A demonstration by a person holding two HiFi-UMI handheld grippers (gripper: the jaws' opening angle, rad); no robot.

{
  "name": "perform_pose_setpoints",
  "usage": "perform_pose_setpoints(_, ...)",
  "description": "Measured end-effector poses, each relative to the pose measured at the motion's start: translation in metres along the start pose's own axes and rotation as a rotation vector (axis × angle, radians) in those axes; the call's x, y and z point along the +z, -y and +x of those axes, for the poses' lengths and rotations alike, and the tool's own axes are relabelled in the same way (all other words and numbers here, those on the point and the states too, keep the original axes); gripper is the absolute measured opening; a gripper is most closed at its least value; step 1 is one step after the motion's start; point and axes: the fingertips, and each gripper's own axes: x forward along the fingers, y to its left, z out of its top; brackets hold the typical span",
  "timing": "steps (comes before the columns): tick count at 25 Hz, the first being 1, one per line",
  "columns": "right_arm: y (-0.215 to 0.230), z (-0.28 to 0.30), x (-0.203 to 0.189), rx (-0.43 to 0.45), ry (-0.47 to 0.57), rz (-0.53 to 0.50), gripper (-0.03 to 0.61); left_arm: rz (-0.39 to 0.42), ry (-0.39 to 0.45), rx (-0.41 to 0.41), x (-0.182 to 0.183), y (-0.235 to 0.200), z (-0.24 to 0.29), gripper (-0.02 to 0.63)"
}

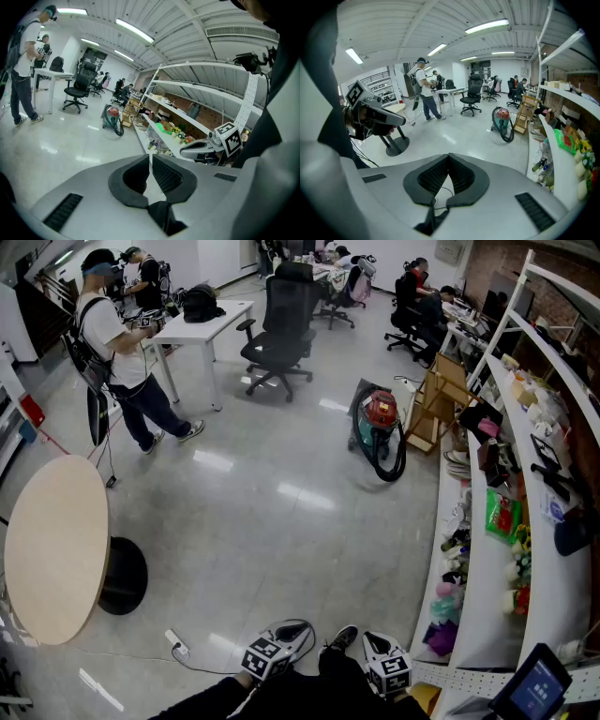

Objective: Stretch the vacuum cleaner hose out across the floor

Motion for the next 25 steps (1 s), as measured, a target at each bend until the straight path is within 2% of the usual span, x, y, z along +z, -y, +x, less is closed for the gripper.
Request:
perform_pose_setpoints(4, -0.027, -0.016, -0.004, -0.006, 0.007, -0.042, 0.013, 0.024, -0.026, -0.016, -0.019, 0.012, -0.022, 0.035)
perform_pose_setpoints(11, -0.037, -0.066, -0.033, -0.027, 0.089, -0.003, 0.012, 0.088, 0.01, -0.05, -0.01, 0.077, -0.018, 0.035)
perform_pose_setpoints(16, -0.036, -0.111, -0.104, 0.008, 0.18, 0.069, 0.012, 0.131, -0.029, -0.086, -0.038, 0.161, 0.013, 0.035)
perform_pose_setpoints(19, -0.025, -0.155, -0.15, -0.022, 0.155, 0.122, 0.012, 0.088, -0.079, -0.156, -0.065, 0.233, 0.036, 0.035)
perform_pose_setpoints(20, -0.023, -0.167, -0.163, -0.03, 0.138, 0.147, 0.012, 0.097, -0.095, -0.185, -0.075, 0.256, 0.042, 0.035)
perform_pose_setpoints(23, -0.022, -0.186, -0.198, -0.023, 0.165, 0.221, 0.012, 0.222, -0.14, -0.209, -0.101, 0.301, 0.051, 0.035)
perform_pose_setpoints(25, -0.014, -0.201, -0.208, -0.028, 0.183, 0.231, 0.012, 0.263, -0.155, -0.197, -0.11, 0.318, 0.055, 0.035)
